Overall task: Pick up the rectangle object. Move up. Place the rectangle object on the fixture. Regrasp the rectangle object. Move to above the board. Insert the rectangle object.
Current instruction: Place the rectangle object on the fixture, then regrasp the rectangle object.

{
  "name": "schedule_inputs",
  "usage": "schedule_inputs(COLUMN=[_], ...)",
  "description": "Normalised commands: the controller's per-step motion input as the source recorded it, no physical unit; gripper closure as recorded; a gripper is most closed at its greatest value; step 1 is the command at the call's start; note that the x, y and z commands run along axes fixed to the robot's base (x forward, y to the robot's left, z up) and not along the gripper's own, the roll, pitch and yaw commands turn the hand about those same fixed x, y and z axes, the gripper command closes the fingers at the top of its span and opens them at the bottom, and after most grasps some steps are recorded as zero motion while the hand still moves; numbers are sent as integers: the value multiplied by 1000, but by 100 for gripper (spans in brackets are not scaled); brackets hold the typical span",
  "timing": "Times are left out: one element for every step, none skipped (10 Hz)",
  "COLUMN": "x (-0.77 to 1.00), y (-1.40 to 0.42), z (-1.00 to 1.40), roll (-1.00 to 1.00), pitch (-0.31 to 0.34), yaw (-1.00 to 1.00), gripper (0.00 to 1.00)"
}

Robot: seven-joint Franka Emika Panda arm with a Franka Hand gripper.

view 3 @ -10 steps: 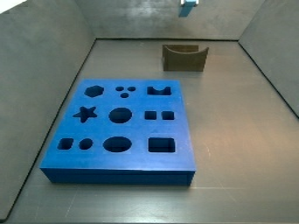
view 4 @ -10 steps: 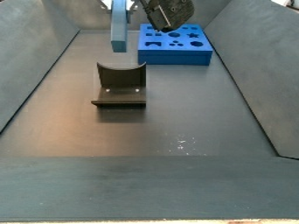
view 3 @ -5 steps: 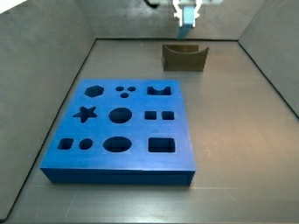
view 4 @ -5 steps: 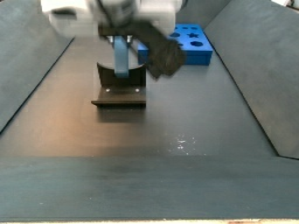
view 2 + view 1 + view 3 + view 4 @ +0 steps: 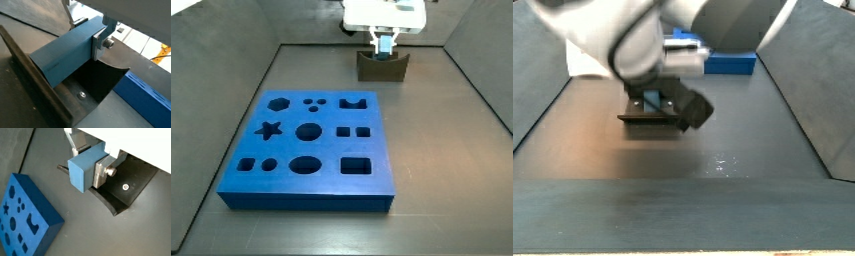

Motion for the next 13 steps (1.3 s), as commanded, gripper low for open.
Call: schedule_inputs(x=[82, 80, 81, 82, 0, 0, -7, -23, -31, -40, -47, -43, -40], y=[69, 59, 58, 54, 0, 0, 4, 7, 2, -1, 0, 0, -1], z=[-392, -392, -392, -392, 0, 1000, 1000, 1000, 1000, 1000, 962, 678, 508], roll=[-223, -199, -198, -199, 0, -37, -24, 3, 49, 72, 82, 98, 100], pitch=[-33, -56, -56, -55, 0, 35, 41, 60, 68, 67, 74, 84, 81], yaw=[-194, -167, -149, -108, 0, -12, -9, -5, -3, -9, -10, -17, -24], gripper=[100, 100, 100, 100, 0, 0, 0, 0, 0, 0, 0, 0, 0])
